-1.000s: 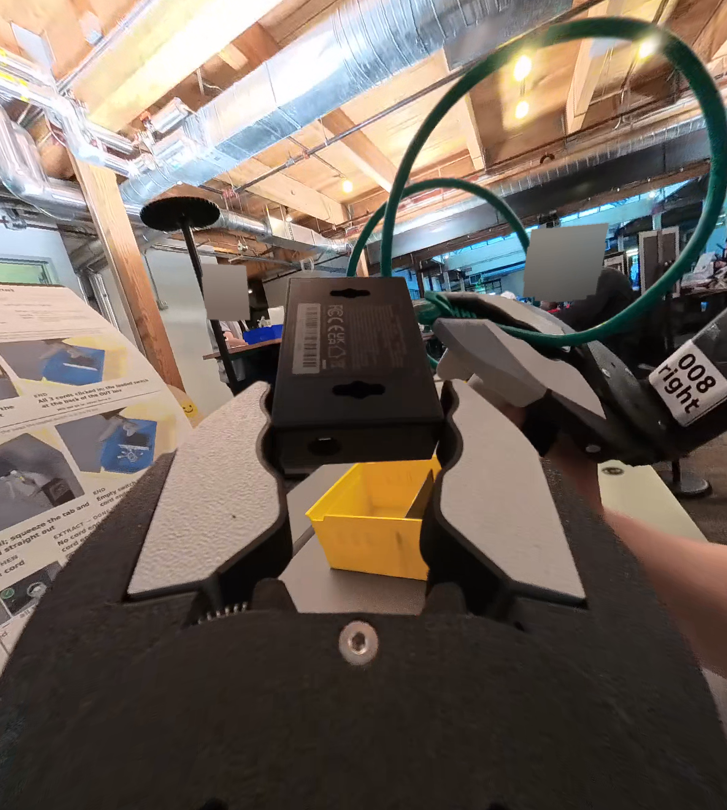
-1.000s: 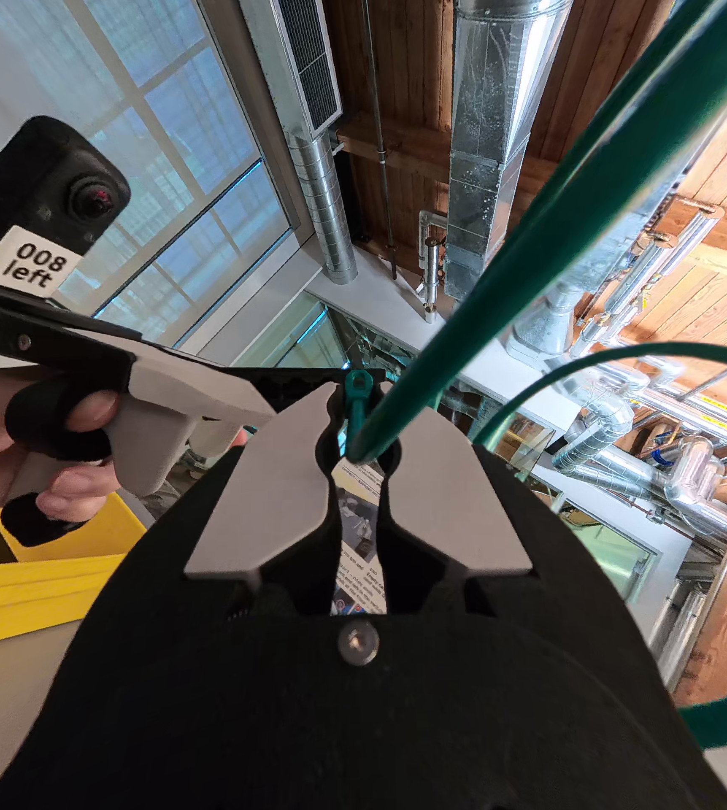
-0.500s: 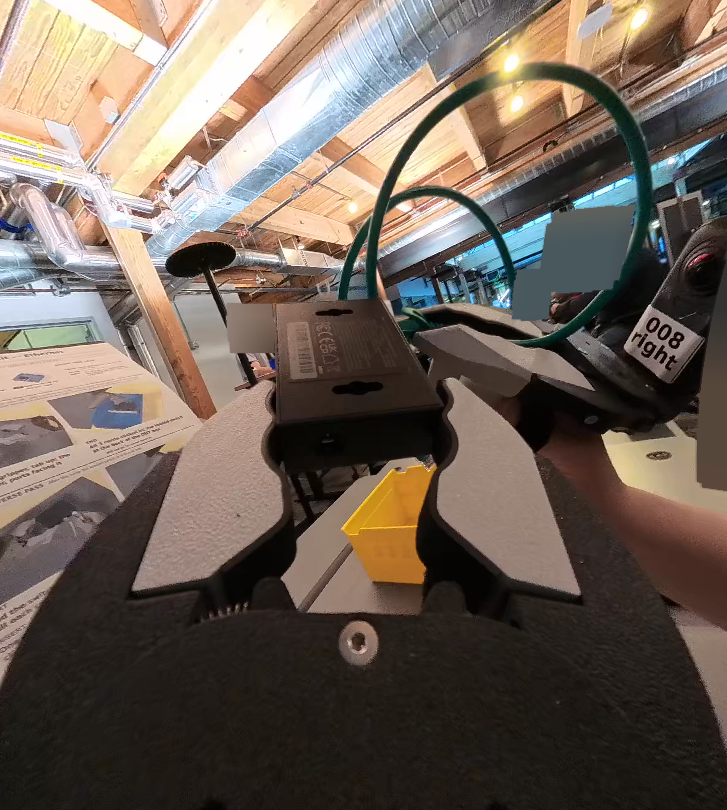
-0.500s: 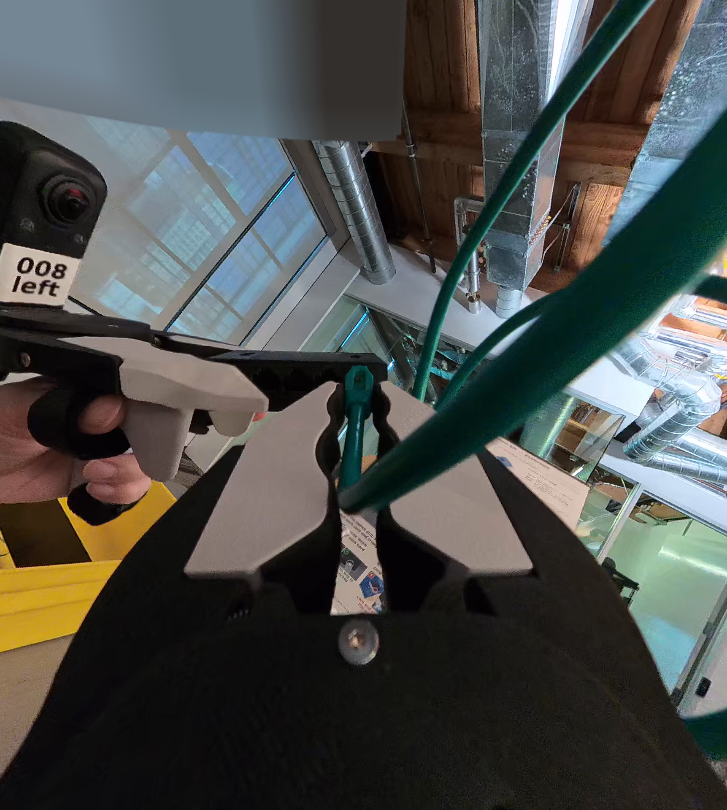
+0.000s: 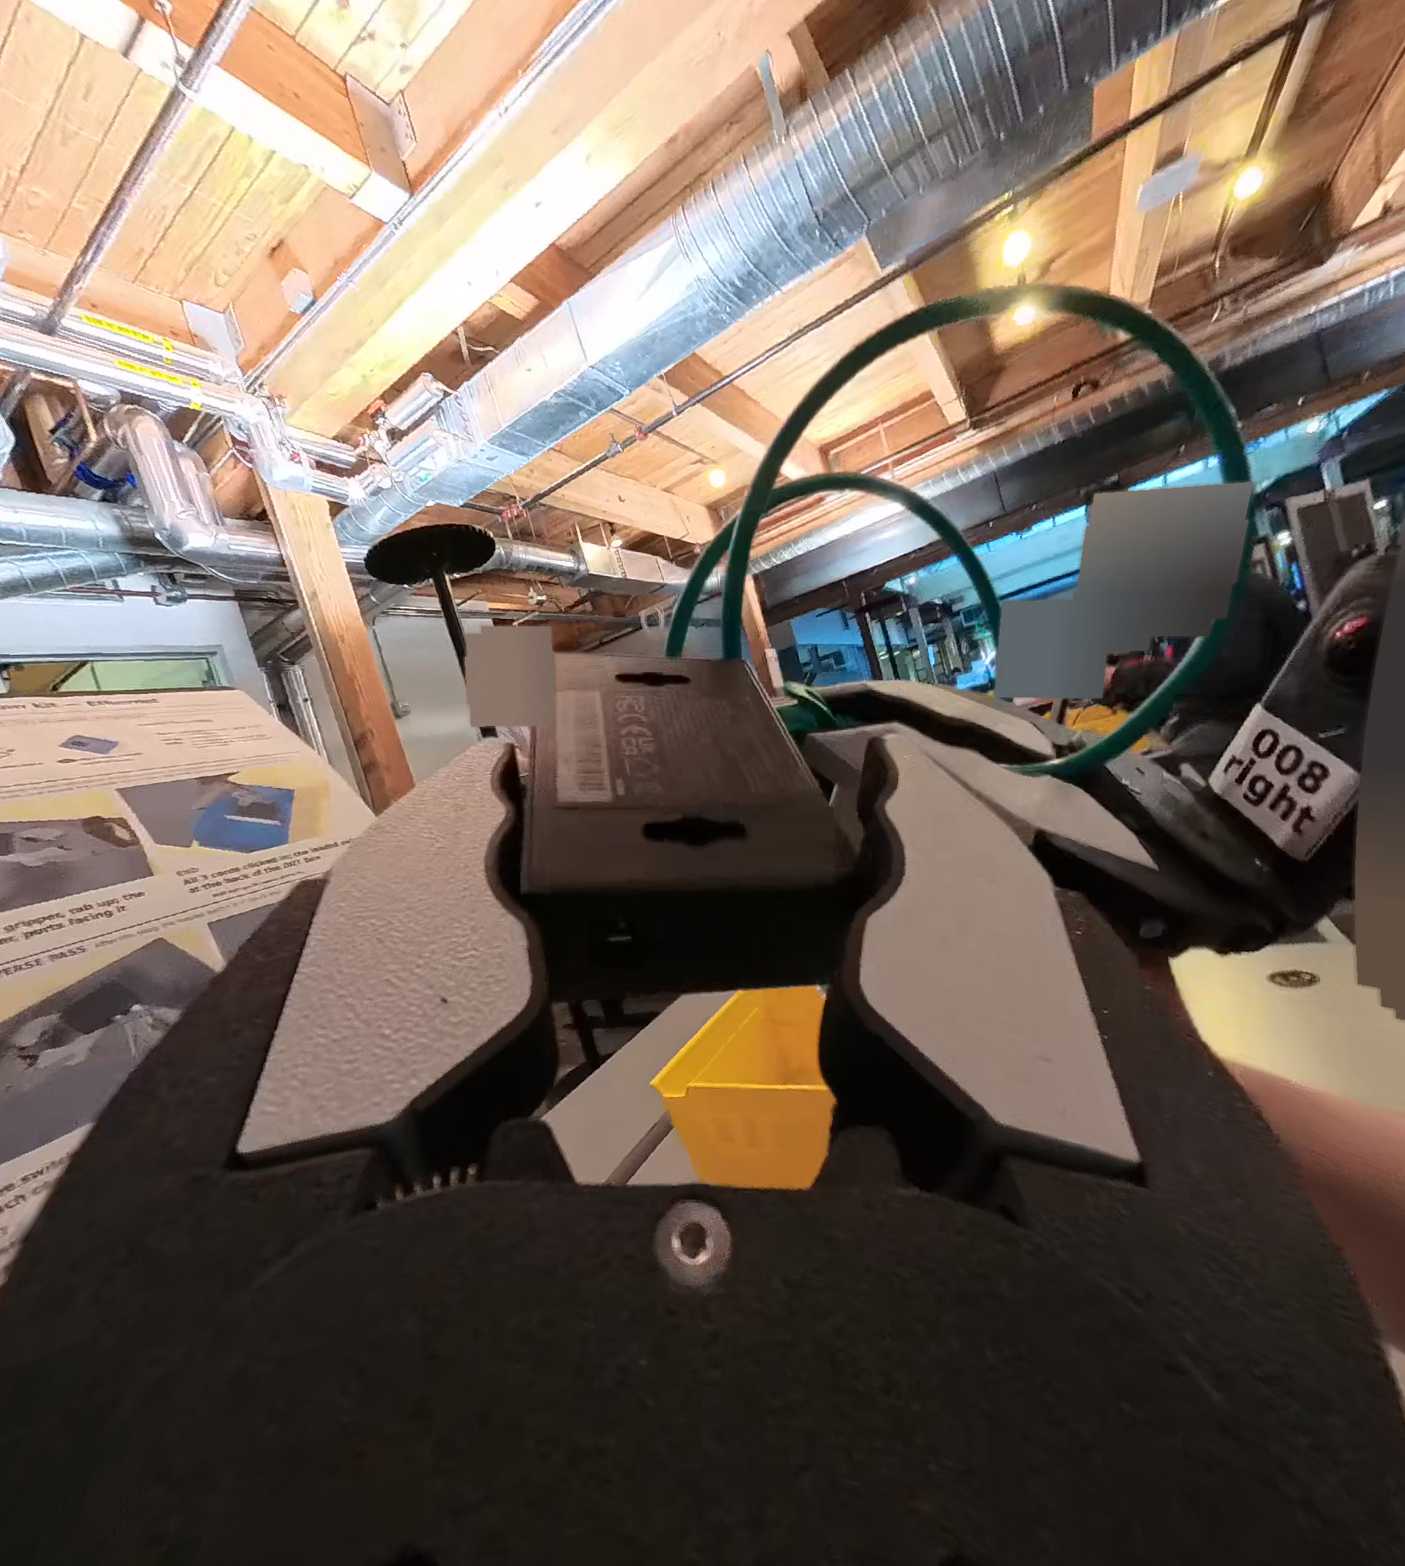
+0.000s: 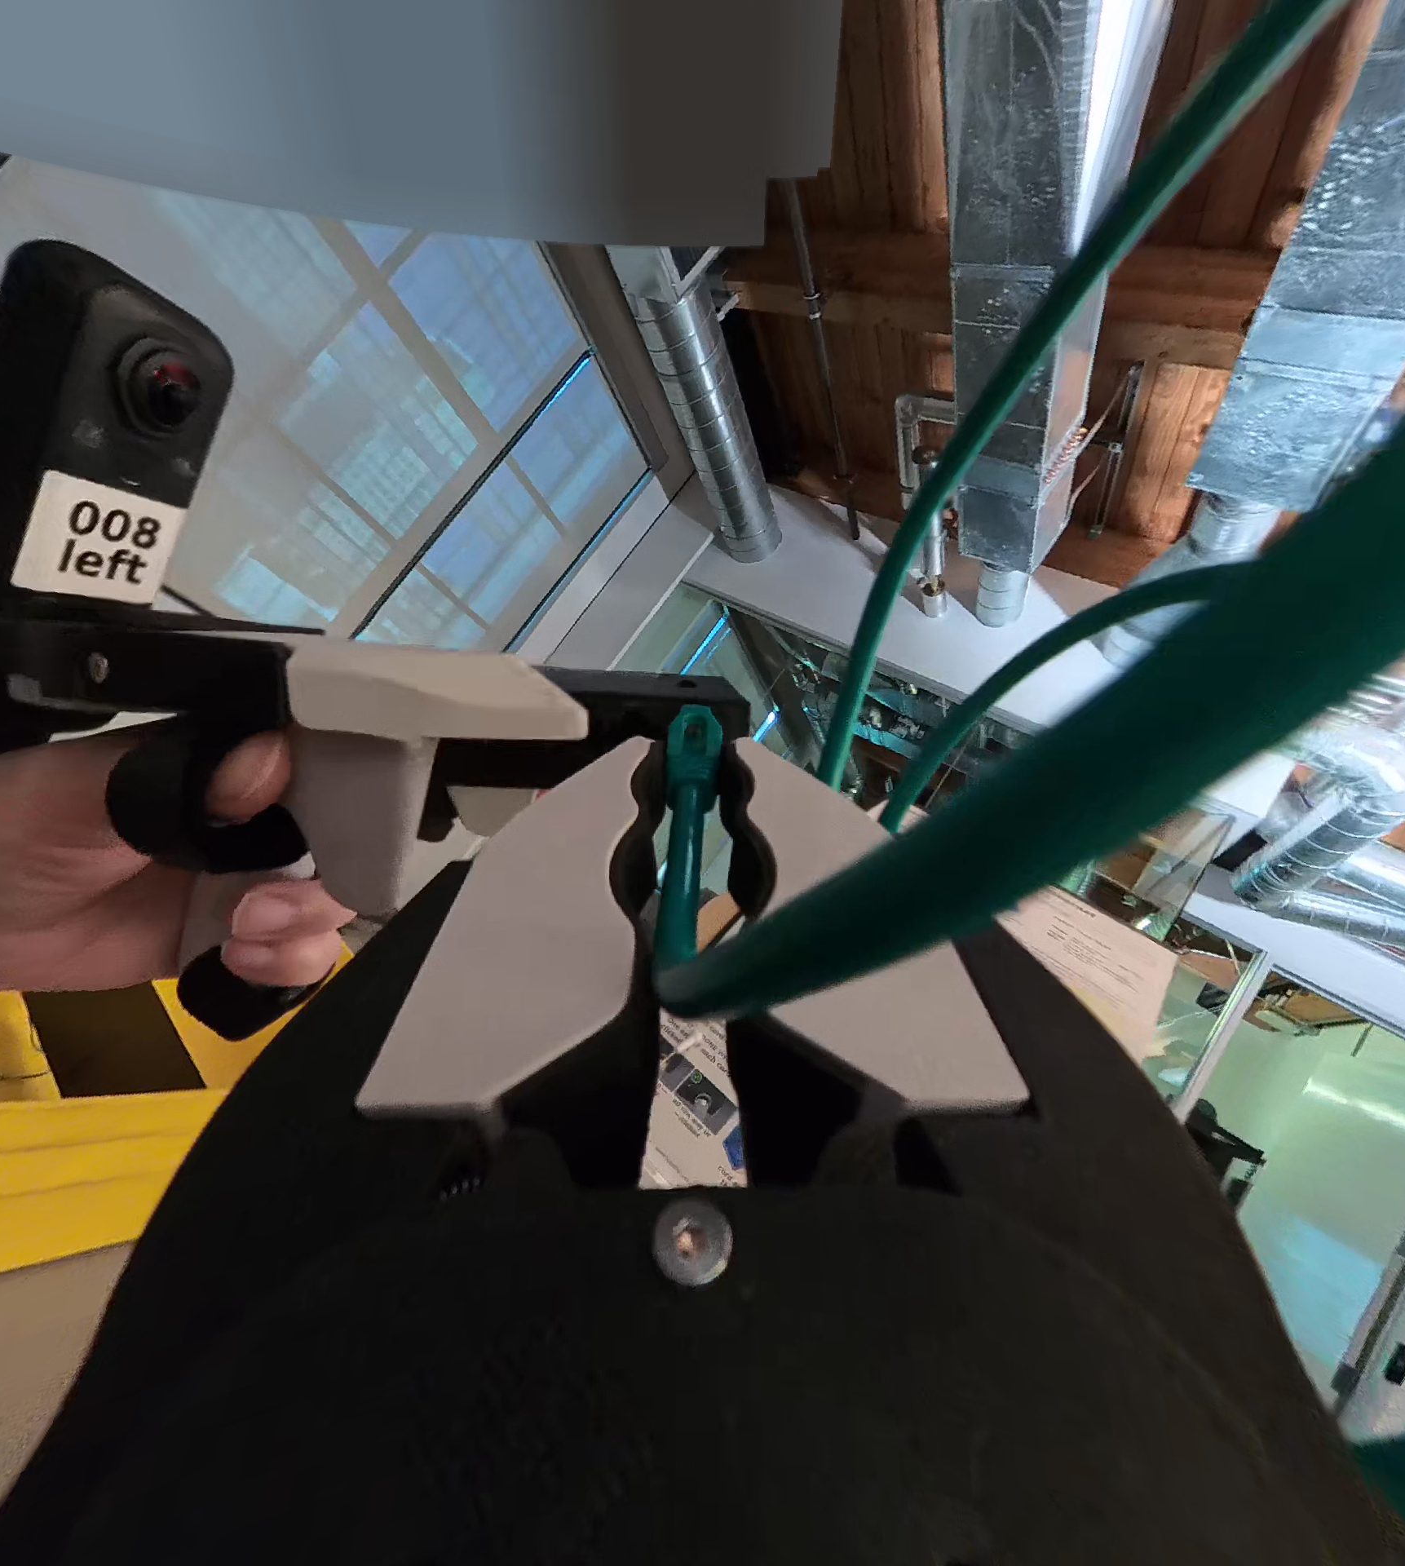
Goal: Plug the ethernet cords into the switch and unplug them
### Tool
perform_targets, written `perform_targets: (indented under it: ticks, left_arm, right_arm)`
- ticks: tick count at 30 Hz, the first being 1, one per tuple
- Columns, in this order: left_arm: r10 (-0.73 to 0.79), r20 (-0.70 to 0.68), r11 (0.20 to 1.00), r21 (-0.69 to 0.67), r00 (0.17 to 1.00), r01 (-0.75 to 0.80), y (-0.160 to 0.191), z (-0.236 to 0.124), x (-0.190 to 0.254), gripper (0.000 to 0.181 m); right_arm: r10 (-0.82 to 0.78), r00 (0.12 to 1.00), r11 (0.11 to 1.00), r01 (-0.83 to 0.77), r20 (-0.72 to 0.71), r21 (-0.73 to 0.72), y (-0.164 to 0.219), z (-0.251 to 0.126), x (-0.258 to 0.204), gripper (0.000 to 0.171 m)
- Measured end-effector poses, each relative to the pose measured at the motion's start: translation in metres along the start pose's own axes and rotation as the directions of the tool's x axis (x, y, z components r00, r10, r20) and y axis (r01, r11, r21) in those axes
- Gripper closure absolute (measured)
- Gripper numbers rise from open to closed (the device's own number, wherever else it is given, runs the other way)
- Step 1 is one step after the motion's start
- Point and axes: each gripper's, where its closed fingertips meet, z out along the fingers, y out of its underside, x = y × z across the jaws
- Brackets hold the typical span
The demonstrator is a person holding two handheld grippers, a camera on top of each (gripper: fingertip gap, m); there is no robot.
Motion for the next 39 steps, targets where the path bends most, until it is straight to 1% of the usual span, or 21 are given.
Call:
perform_targets:
  ticks: [1, 4, 7, 9, 12, 15, 18, 21, 27, 39]
  left_arm:
    - [0.003, -0.005, 1.000, -0.004, 1.000, -0.003, 0.001, 0.000, 0.000, 0.106]
    - [0.071, -0.035, 0.995, -0.070, 0.997, -0.073, 0.010, 0.000, 0.002, 0.106]
    - [0.084, -0.052, 0.994, -0.066, 0.995, -0.087, 0.008, -0.002, 0.003, 0.105]
    - [0.116, -0.040, 0.989, -0.083, 0.992, -0.119, 0.008, -0.003, 0.002, 0.105]
    - [0.201, -0.018, 0.972, -0.120, 0.979, -0.202, 0.010, -0.003, 0.001, 0.105]
    - [0.223, -0.022, 0.959, -0.174, 0.974, -0.224, 0.015, -0.003, 0.000, 0.104]
    - [0.221, -0.029, 0.950, -0.218, 0.975, -0.222, 0.019, -0.004, -0.002, 0.103]
    - [0.253, -0.034, 0.935, -0.249, 0.967, -0.253, 0.022, -0.005, -0.003, 0.103]
    - [0.248, -0.040, 0.917, -0.312, 0.968, -0.248, 0.034, -0.007, -0.007, 0.103]
    - [0.226, -0.025, 0.909, -0.353, 0.974, -0.220, 0.043, -0.005, -0.009, 0.103]
  right_arm:
    - [0.002, 1.000, 1.000, -0.002, -0.010, 0.008, -0.002, 0.000, 0.000, 0.159]
    - [0.019, 1.000, 1.000, -0.019, 0.009, 0.007, -0.004, 0.000, -0.001, 0.159]
    - [-0.012, 1.000, 1.000, 0.012, 0.009, 0.001, -0.007, 0.000, -0.003, 0.159]
    - [-0.029, 0.999, 0.999, 0.029, 0.015, -0.028, -0.004, 0.001, -0.002, 0.159]
    - [-0.013, 1.000, 0.999, 0.014, 0.027, -0.042, 0.000, 0.001, -0.001, 0.159]
    - [0.011, 0.999, 0.998, -0.008, 0.044, -0.069, 0.006, 0.001, -0.001, 0.159]
    - [0.023, 0.999, 0.996, -0.019, 0.045, -0.089, 0.009, 0.002, -0.001, 0.158]
    - [0.033, 0.998, 0.993, -0.026, 0.057, -0.115, 0.012, 0.002, -0.001, 0.158]
    - [0.071, 0.996, 0.986, -0.062, 0.053, -0.153, 0.022, 0.003, -0.001, 0.159]
    - [0.108, 0.992, 0.975, -0.094, 0.059, -0.199, 0.031, 0.003, 0.000, 0.159]
